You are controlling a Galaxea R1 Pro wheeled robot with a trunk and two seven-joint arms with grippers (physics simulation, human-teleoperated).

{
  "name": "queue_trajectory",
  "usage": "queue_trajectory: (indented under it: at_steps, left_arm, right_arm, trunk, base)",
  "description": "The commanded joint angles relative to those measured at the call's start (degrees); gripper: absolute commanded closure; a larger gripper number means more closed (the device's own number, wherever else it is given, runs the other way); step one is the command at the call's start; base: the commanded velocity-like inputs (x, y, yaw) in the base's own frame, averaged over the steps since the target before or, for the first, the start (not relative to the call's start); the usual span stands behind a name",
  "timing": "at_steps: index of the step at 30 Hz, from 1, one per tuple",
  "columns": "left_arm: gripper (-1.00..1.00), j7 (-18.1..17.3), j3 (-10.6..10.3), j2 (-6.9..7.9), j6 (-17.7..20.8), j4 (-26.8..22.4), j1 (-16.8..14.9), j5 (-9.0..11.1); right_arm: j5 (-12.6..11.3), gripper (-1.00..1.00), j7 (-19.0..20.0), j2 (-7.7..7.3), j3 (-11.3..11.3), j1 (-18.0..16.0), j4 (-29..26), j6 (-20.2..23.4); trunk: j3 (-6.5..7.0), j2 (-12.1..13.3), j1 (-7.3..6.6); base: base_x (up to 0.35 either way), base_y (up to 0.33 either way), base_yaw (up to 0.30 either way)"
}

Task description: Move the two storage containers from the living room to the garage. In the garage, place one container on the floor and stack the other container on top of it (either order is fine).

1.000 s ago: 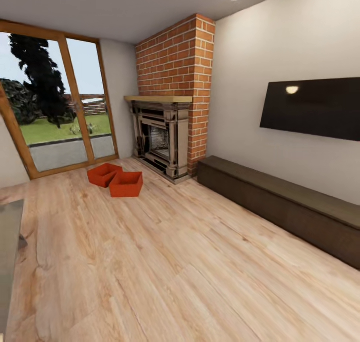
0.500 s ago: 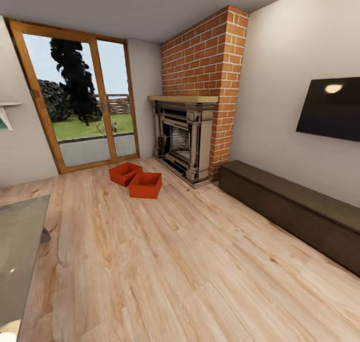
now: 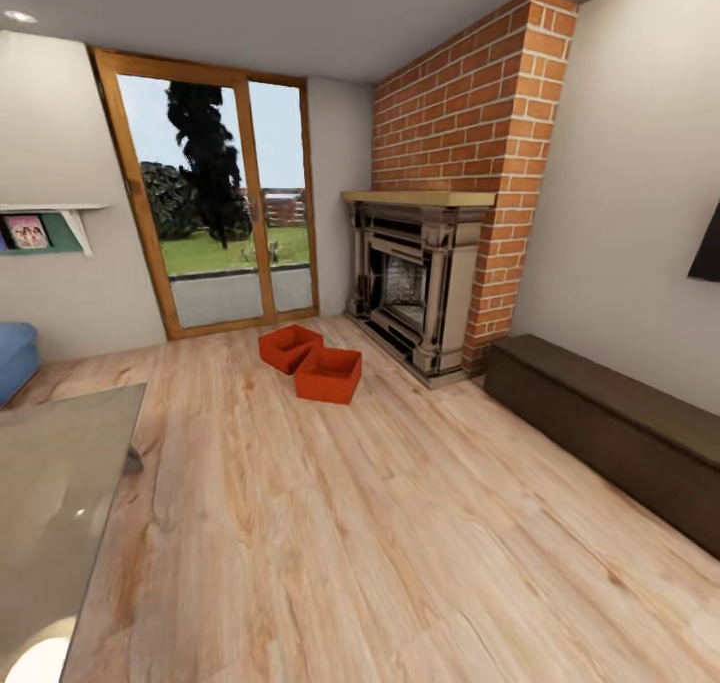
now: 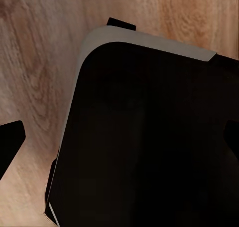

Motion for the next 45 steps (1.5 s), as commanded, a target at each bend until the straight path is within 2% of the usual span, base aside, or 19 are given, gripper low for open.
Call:
queue_trajectory:
  at_steps: [1,22,45]
  left_arm:
    - [-1.00,0.05,0.02,0.00,-0.02,-0.04,-0.01,0.26]
    - [-1.00,0.04,0.02,0.05,-0.02,-0.04,-0.01,0.28]
    - [-1.00,0.02,0.02,0.00,-0.02,-0.04,-0.01,0.26]
  right_arm:
    - [-0.50,-1.00,-0.08,0.03,0.48,-0.06,0.17,-0.34]
    - [-0.50,-1.00,-0.09,0.01,0.54,-0.06,0.17,-0.34]
    - [-0.57,-1.00,-0.26,0.01,0.47,-0.06,0.17,-0.43]
  trunk:
    - [-0.05,-0.02,0.03]
    - [-0.05,-0.02,0.03]
    - [-0.05,-0.02,0.03]
  base:
    - [0.324,0.000,0.269]
    - [0.323,0.000,0.264]
    - [0.324,0.000,0.013]
